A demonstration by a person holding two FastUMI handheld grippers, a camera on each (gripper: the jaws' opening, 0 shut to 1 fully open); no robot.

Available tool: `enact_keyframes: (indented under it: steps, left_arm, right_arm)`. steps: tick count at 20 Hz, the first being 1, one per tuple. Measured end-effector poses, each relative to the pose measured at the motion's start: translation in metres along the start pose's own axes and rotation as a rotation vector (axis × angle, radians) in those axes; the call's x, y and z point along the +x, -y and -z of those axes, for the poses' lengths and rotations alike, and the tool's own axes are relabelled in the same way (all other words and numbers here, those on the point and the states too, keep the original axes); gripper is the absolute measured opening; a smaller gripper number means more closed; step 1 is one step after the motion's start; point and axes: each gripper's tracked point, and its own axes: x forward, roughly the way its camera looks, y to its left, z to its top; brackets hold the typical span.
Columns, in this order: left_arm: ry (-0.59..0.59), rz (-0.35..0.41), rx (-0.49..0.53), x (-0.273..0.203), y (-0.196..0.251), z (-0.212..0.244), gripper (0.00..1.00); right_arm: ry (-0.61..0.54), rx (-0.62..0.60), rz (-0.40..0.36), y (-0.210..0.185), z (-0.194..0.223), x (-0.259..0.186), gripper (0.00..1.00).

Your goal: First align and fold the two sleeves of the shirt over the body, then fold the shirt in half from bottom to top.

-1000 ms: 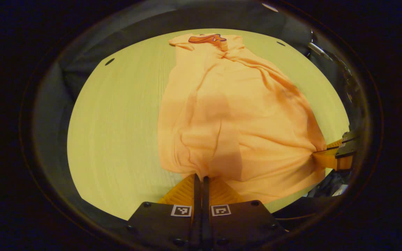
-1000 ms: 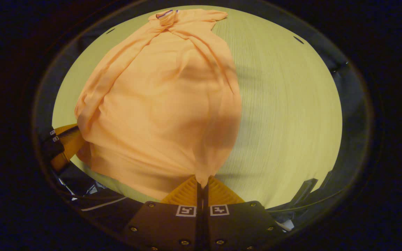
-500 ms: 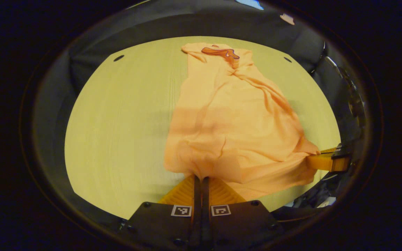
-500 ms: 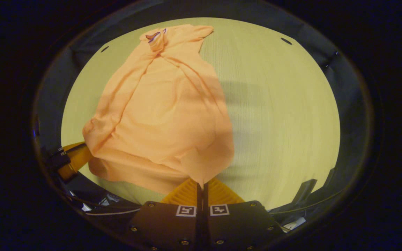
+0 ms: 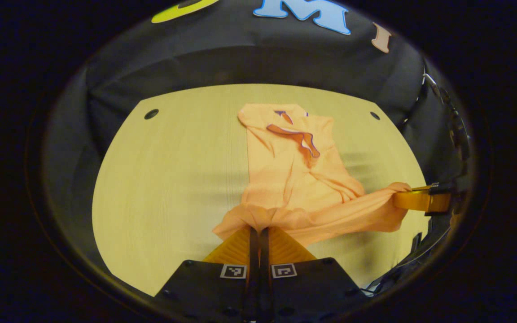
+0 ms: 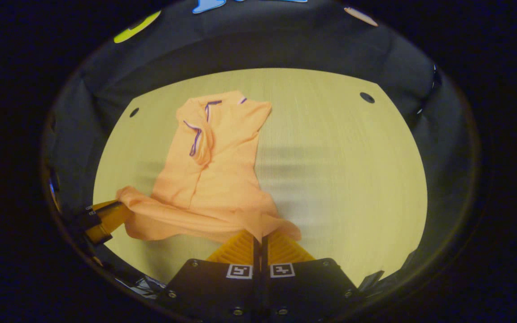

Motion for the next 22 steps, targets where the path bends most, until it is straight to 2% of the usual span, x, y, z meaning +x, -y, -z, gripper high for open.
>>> enact_keyframes:
  steps: [5,11,17,22]
  left_arm:
    - [0.102,0.022,-0.035,0.036,-0.009,-0.085,0.06]
    - [0.205,0.039,-0.047,0.086,-0.017,-0.156,0.06]
    - [0.305,0.043,-0.013,0.141,-0.037,-0.218,0.06]
    - [0.349,0.014,0.057,0.185,-0.046,-0.236,0.06]
  right_arm:
    - [0.124,0.011,-0.007,0.003,-0.083,0.022,0.0]
    - [0.256,0.054,-0.033,0.003,-0.168,0.07,0.0]
    - [0.381,0.06,-0.046,0.003,-0.234,0.113,0.0]
    - [0.449,0.038,-0.015,0.004,-0.259,0.145,0.0]
